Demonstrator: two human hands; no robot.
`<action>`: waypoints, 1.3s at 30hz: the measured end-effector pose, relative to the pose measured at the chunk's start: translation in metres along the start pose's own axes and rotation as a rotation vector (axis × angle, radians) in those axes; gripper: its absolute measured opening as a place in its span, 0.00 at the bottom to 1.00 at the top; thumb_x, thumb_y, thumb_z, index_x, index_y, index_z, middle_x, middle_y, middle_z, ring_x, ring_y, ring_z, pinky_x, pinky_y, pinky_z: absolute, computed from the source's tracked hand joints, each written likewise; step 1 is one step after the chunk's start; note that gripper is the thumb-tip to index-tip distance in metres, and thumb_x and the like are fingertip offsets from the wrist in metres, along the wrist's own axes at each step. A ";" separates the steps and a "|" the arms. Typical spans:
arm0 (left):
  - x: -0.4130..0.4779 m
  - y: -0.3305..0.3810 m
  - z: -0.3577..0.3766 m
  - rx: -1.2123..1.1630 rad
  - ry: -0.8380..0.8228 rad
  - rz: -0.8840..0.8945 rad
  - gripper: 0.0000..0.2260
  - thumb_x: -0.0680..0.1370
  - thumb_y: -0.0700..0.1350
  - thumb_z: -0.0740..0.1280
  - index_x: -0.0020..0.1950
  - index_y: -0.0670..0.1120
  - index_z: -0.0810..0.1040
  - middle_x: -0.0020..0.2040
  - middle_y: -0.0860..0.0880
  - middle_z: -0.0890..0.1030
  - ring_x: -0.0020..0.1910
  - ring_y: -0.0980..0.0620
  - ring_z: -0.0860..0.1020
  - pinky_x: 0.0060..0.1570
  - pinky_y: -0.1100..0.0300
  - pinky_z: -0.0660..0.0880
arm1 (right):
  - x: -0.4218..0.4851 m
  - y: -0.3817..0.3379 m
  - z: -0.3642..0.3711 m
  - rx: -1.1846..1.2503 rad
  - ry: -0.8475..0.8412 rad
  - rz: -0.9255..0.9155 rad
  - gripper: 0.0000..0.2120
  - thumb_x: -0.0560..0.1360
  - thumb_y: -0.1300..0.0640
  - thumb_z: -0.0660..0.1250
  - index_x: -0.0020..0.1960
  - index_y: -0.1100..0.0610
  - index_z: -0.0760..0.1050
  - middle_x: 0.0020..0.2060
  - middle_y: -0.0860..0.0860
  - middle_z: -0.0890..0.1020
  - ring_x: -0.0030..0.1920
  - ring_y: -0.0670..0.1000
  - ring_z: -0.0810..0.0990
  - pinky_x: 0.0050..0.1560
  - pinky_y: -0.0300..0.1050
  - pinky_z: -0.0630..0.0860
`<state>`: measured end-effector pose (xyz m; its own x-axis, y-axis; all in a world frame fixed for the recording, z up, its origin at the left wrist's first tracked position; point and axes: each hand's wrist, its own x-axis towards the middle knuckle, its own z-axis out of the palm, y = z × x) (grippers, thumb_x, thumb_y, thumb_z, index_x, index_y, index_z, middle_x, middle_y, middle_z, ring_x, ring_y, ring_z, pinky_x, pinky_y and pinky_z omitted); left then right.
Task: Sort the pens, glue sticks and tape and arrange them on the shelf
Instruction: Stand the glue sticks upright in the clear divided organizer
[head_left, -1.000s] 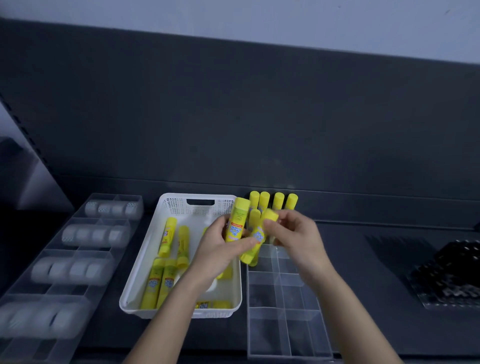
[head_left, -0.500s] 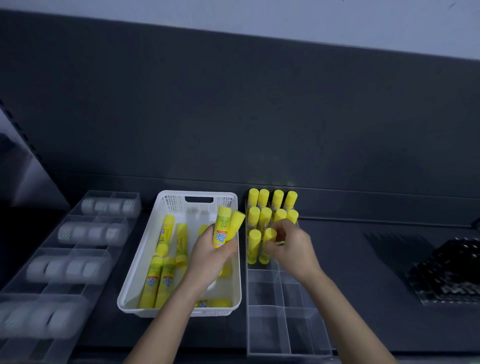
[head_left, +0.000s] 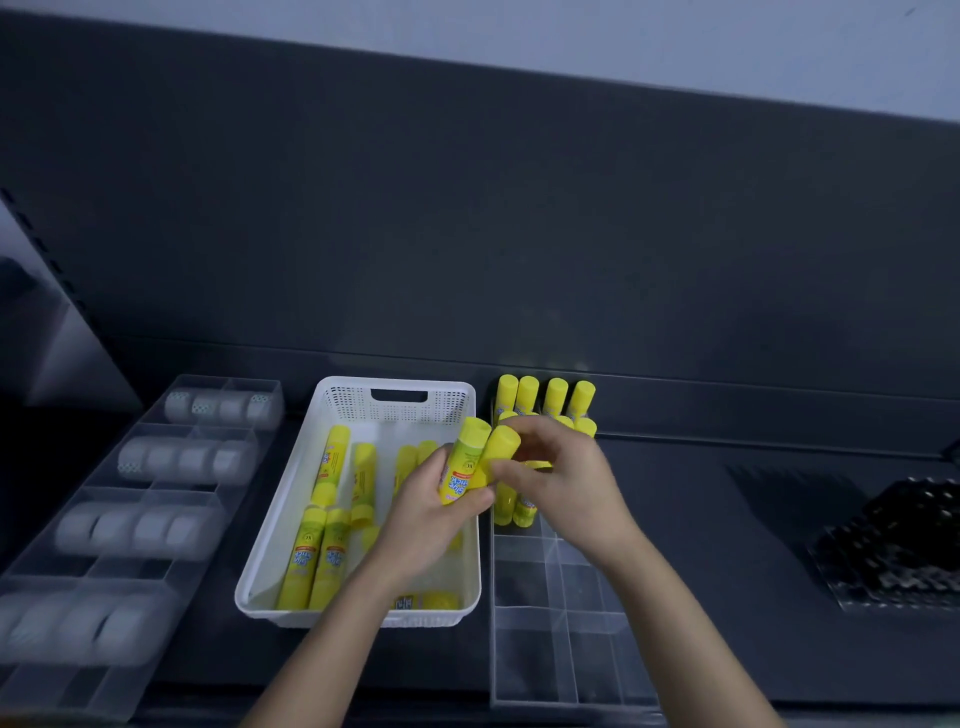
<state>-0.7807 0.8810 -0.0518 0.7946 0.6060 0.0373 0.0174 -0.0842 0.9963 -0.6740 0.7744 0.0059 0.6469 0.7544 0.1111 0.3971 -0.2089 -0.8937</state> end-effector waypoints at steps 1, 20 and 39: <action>-0.001 -0.001 0.000 0.005 -0.017 -0.001 0.12 0.69 0.46 0.71 0.51 0.51 0.77 0.43 0.54 0.83 0.43 0.57 0.79 0.46 0.61 0.76 | 0.000 -0.002 0.002 0.059 -0.024 0.004 0.10 0.69 0.67 0.72 0.47 0.56 0.79 0.40 0.48 0.82 0.42 0.47 0.81 0.43 0.42 0.77; 0.005 -0.016 -0.002 0.158 0.269 -0.005 0.08 0.75 0.55 0.65 0.45 0.51 0.74 0.33 0.53 0.72 0.33 0.50 0.70 0.36 0.49 0.69 | -0.001 0.054 -0.042 -0.401 0.179 0.134 0.09 0.68 0.67 0.67 0.45 0.55 0.76 0.36 0.49 0.79 0.37 0.48 0.75 0.32 0.28 0.69; -0.004 0.036 0.021 0.026 0.204 0.263 0.15 0.67 0.44 0.77 0.46 0.55 0.74 0.41 0.55 0.81 0.40 0.53 0.80 0.41 0.58 0.78 | -0.024 0.015 -0.027 -0.492 0.124 -0.320 0.19 0.69 0.65 0.71 0.59 0.56 0.78 0.55 0.49 0.80 0.54 0.49 0.73 0.55 0.35 0.67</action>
<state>-0.7707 0.8585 -0.0174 0.6362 0.7066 0.3099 -0.1542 -0.2772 0.9484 -0.6657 0.7360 0.0013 0.5053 0.7551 0.4178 0.8201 -0.2694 -0.5049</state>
